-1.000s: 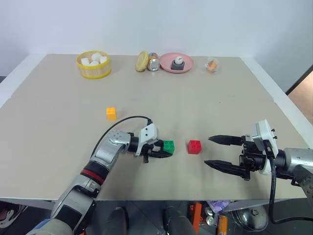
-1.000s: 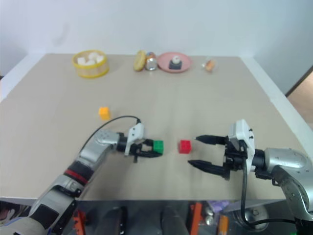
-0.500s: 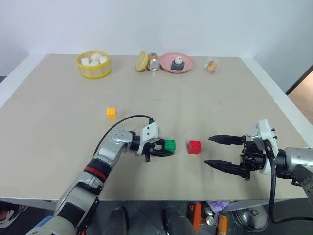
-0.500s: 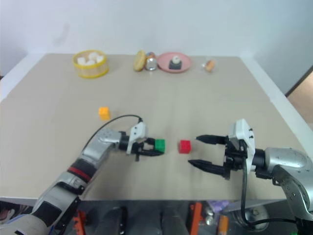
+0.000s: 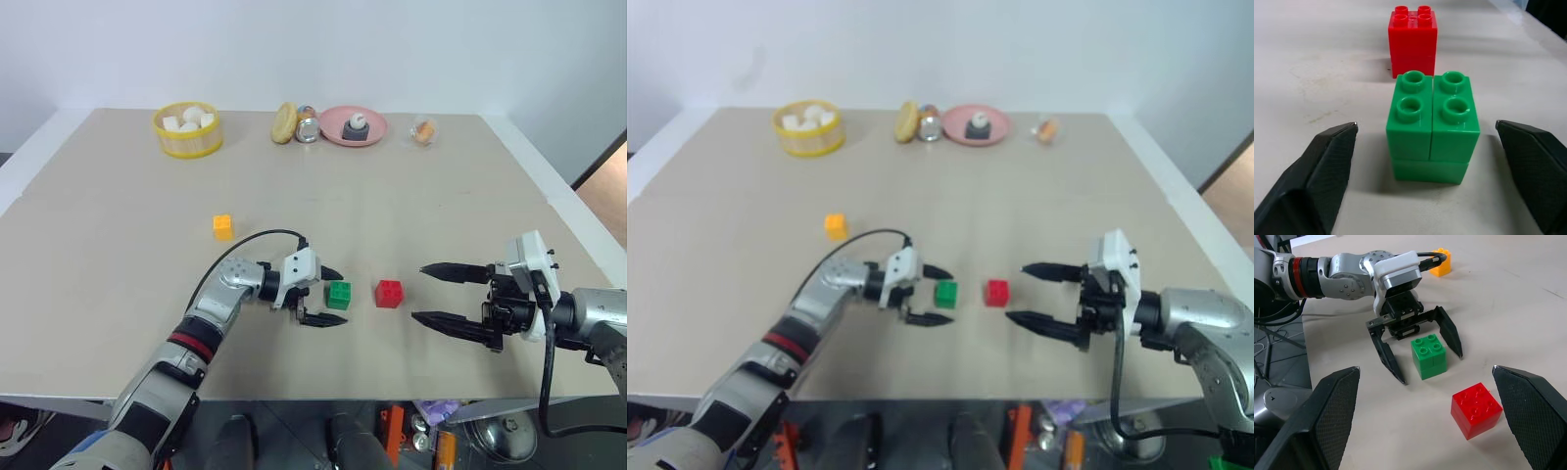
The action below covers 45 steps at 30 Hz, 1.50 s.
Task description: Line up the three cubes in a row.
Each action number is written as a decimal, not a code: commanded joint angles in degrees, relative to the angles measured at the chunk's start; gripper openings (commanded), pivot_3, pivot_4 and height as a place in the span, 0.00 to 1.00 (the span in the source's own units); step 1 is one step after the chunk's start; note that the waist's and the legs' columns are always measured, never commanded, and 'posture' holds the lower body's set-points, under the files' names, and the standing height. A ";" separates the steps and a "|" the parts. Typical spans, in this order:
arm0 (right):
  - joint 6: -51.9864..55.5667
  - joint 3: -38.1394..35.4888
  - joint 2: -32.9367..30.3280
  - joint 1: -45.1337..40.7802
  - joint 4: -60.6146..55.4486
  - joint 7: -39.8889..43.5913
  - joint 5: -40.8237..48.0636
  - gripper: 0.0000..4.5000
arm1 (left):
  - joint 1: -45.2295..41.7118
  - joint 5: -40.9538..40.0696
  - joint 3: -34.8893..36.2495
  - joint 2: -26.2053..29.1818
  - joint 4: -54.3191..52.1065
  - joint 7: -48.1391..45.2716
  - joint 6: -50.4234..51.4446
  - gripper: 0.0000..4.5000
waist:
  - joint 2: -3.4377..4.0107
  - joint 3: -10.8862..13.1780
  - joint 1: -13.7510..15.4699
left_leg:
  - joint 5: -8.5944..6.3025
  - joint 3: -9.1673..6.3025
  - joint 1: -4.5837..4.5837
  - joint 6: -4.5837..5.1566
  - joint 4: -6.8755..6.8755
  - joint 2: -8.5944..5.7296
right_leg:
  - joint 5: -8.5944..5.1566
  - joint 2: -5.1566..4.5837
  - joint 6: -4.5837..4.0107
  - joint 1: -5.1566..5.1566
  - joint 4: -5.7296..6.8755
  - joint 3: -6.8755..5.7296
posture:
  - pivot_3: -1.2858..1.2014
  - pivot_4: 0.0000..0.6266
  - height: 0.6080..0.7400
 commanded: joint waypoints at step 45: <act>-2.43 11.47 6.17 -21.94 6.32 -1.45 -1.93 1.00 | 17.75 -4.10 22.25 13.86 -36.19 44.29 43.18 1.00 | -0.01 0.01 0.07 | -0.13 -0.18 0.00 -0.01 -0.04 0.06 | -0.09 0.06 -0.12 0.01 0.01 -0.21 | 0.52 0.24 1.00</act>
